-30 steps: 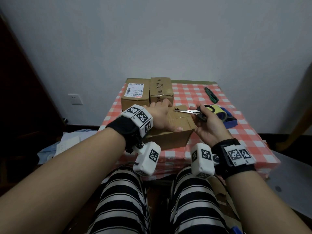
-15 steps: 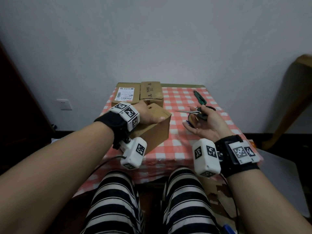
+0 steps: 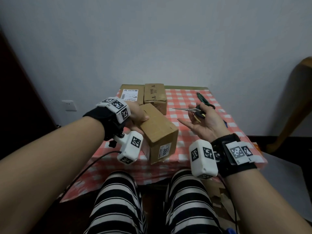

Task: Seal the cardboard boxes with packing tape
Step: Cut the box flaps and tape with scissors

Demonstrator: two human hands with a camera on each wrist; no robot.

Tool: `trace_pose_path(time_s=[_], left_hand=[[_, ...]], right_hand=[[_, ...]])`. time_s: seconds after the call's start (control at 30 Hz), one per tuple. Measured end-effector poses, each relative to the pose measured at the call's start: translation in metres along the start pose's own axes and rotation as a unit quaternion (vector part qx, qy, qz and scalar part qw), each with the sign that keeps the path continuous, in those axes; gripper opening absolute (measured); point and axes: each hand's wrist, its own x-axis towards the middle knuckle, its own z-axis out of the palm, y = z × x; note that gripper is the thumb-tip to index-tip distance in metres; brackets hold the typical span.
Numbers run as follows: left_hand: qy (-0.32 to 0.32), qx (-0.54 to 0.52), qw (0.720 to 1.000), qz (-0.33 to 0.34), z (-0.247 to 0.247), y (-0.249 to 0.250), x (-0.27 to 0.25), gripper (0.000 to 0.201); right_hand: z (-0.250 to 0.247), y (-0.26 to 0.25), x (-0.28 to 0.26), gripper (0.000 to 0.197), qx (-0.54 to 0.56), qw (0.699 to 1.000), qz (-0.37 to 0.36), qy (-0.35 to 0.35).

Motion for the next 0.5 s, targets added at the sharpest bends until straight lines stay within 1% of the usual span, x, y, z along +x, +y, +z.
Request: trace_pose_path(time_s=[0.03,0.1,0.13,0.2,0.23,0.33,0.43,0.47,0.5], left_hand=[[-0.012,-0.002,1.0,0.002,-0.001,-0.001,-0.004,0.059],[-0.014,0.002,1.0,-0.001,-0.003,-0.003,-0.009,0.068],[-0.003,0.018,1.0,-0.004,-0.005,-0.004,-0.008,0.076],[0.03,0.057,0.998,0.009,-0.005,-0.005,-0.009,0.078],[0.036,0.054,0.998,0.014,-0.004,-0.007,-0.008,0.078],[0.026,0.011,1.0,0.006,0.0,-0.009,-0.005,0.083],[0.015,0.026,1.0,0.007,-0.002,-0.011,-0.011,0.084],[0.004,0.03,1.0,0.008,-0.004,-0.011,-0.012,0.09],[-0.013,0.031,0.999,0.013,-0.006,-0.014,-0.013,0.101]], right_hand=[[0.0,-0.001,0.0,0.013,-0.001,1.0,-0.003,0.0],[0.002,-0.003,-0.003,0.013,-0.002,1.0,-0.003,-0.001],[0.004,-0.003,-0.004,0.013,-0.001,1.0,-0.003,-0.002],[0.007,-0.001,-0.007,0.013,0.004,1.0,0.001,-0.005],[0.009,-0.001,-0.009,0.013,0.005,1.0,0.003,-0.009],[0.014,0.003,-0.012,0.01,-0.003,1.0,0.002,-0.016],[0.019,0.007,-0.013,0.007,-0.028,0.999,-0.005,-0.014],[0.02,0.008,-0.013,0.006,-0.037,0.999,-0.006,-0.014],[0.021,0.01,-0.013,0.004,-0.048,0.999,-0.007,-0.015]])
